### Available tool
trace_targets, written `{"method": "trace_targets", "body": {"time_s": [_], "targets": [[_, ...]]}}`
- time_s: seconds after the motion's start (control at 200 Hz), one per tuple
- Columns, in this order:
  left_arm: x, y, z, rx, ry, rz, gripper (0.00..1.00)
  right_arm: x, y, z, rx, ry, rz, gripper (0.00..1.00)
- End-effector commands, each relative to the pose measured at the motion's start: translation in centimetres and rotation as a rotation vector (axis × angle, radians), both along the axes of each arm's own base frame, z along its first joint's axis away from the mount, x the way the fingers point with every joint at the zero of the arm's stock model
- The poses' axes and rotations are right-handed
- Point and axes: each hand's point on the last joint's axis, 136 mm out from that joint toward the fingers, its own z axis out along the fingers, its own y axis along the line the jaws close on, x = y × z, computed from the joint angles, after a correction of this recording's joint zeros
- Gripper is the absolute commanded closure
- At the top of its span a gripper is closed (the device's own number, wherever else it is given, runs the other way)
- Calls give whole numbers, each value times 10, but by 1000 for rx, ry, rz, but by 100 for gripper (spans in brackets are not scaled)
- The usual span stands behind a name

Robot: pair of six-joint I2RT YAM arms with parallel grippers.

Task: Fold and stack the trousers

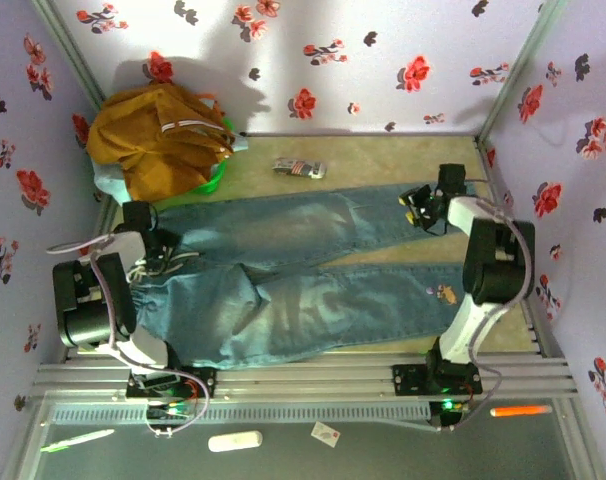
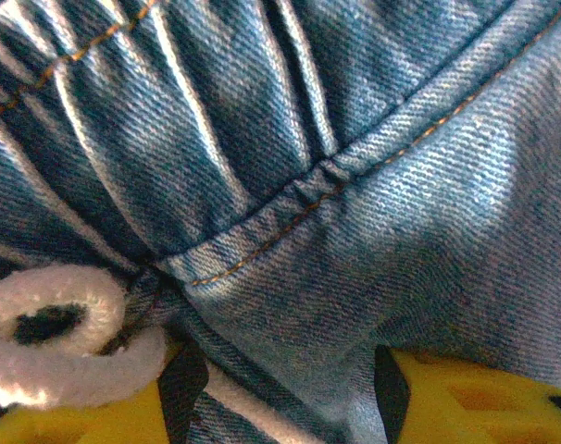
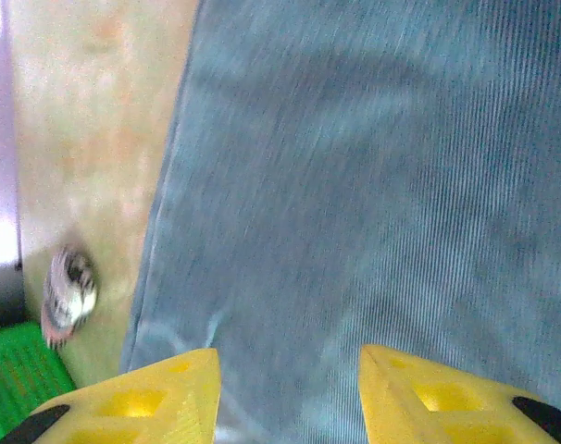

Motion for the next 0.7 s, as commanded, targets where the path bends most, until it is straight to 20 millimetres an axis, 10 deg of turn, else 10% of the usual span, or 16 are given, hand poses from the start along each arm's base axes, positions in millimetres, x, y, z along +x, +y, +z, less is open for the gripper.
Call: {"method": "trace_targets", "body": {"time_s": [0.0,0.18,0.29,0.495,0.695], "targets": [[1,25,-1,31,14,65,43,-55,19,2,-110,40,58,60],[6,8,31,6,-79,-3,41,-137,93,-21,-229,96,325,100],[-7,-2,54,30,-130,-50,27,-165,116,-47,-259,148,401,100],[-39,-29,67,35,-176,-162,18,-180,81,-81,-326,249,332,100],[-60,-45,15,-45,-112,-140,19,-183,46,-87,-370,300,273,100]]}}
